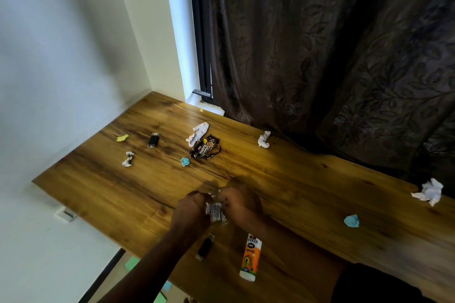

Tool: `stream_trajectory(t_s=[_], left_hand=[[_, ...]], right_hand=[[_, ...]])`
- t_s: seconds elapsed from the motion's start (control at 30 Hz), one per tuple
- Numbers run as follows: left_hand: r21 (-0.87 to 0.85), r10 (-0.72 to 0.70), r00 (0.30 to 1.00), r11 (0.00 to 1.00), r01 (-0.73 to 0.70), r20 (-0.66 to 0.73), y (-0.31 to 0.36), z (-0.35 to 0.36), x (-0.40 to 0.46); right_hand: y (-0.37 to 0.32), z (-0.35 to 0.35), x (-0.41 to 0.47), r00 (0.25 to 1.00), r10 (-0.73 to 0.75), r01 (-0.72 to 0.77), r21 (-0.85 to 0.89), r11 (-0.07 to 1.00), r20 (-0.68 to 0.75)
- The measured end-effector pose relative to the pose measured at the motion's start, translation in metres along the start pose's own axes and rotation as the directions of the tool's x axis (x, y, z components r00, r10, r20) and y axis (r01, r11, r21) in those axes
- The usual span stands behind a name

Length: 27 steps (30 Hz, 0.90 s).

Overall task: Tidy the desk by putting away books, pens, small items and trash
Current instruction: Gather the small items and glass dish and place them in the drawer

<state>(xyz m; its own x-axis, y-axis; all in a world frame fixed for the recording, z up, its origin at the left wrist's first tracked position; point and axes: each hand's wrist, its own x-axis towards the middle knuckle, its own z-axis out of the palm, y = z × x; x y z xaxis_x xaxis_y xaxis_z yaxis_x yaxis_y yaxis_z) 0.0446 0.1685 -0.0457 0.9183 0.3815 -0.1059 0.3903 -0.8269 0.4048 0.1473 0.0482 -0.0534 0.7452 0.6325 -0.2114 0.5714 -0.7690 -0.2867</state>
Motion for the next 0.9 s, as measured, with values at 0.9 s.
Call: stream_trajectory(t_s=[0.9], left_hand=[[0.047,0.172,0.981,0.983,-0.177,0.094,-0.013,0.003,0.031]], right_hand=[[0.024,0.006,0.01,0.998,-0.057,0.057,0.181,0.982,0.0]])
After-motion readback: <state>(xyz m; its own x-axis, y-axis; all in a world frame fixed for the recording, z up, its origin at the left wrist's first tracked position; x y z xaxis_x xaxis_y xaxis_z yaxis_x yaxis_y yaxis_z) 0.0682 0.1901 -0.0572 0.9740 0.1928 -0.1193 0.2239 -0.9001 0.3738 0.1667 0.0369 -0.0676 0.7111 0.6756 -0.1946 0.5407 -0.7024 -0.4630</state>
